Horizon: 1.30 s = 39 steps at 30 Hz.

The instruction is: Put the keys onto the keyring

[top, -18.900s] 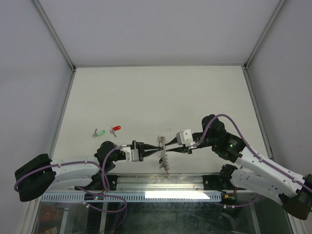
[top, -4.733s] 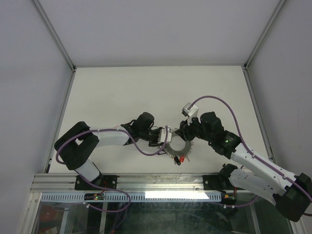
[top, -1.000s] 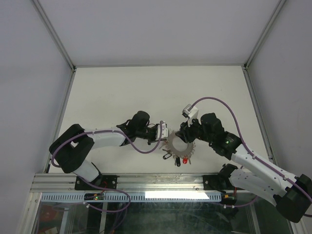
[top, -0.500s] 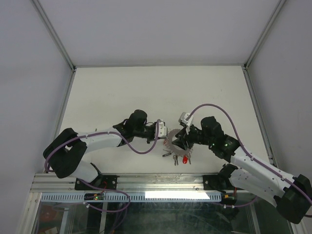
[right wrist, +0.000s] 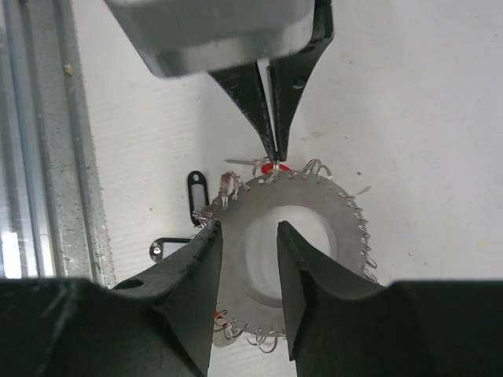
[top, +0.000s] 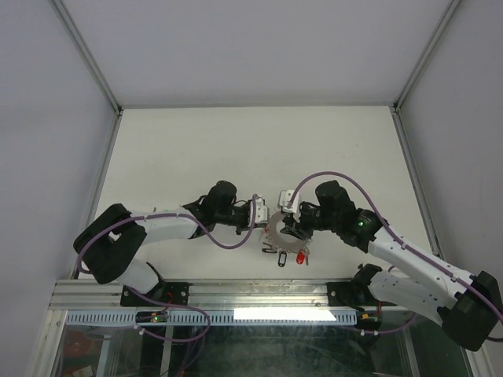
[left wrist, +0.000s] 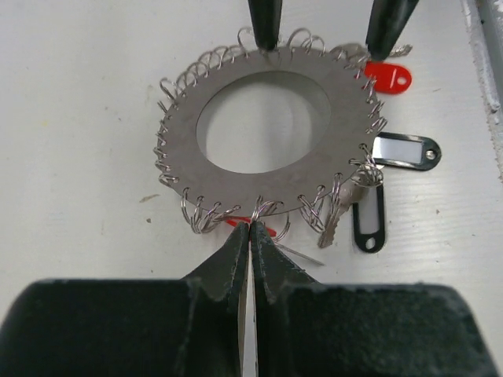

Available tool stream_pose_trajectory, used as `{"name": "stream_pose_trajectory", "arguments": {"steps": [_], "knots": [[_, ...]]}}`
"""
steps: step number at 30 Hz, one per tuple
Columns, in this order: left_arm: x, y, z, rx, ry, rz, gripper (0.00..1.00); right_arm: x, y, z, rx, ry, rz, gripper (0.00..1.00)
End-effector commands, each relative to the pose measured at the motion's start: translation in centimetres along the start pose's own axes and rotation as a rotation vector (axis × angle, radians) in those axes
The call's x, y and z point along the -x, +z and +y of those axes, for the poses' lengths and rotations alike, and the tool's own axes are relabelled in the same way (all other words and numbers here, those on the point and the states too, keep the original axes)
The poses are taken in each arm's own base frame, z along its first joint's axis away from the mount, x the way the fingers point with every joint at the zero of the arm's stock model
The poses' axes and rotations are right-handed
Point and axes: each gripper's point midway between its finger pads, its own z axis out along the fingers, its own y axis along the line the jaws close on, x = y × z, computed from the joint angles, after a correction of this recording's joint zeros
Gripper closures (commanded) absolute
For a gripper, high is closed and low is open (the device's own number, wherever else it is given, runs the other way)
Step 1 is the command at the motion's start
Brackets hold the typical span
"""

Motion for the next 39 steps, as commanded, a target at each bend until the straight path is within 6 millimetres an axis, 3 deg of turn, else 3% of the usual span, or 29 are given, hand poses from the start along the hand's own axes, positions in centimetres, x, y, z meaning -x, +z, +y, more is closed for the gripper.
{"name": "stream_pose_trajectory", "arguments": {"steps": [1,8,15,17,19,22,26,31,39], "knots": [[-0.3,1.0,1.2,0.019,-0.014,-0.050,1.00,2.0,-0.6,-2.5,-0.109,-0.059,-0.016,0.63],[-1.9,0.9,5.2,0.098,-0.039,-0.037,1.00,1.9,-0.4,-3.1,-0.139,-0.012,-0.006,0.63],[-2.7,1.1,7.1,0.131,-0.048,-0.019,1.00,2.2,-0.3,-3.0,-0.145,-0.010,-0.008,0.59],[-2.4,0.7,7.3,0.162,-0.063,-0.032,0.91,2.2,-0.4,-2.9,-0.144,-0.009,-0.006,0.58],[-1.5,-0.2,7.3,0.202,-0.067,-0.063,0.77,2.1,-0.4,-2.8,-0.137,-0.010,-0.002,0.58],[-0.9,-1.5,6.3,0.239,-0.089,-0.105,0.69,2.0,-0.4,-2.4,-0.122,-0.011,0.001,0.58],[-0.1,-2.9,4.6,0.251,-0.138,-0.166,0.69,1.8,-0.4,-2.2,-0.112,-0.002,0.005,0.58],[-0.3,-2.8,2.1,0.196,-0.205,-0.216,0.73,1.7,-0.4,-1.9,-0.106,0.009,0.004,0.58],[-0.3,-1.2,1.7,0.217,-0.394,-0.262,0.69,1.7,-0.5,-1.9,-0.120,0.051,0.007,0.58]]}}
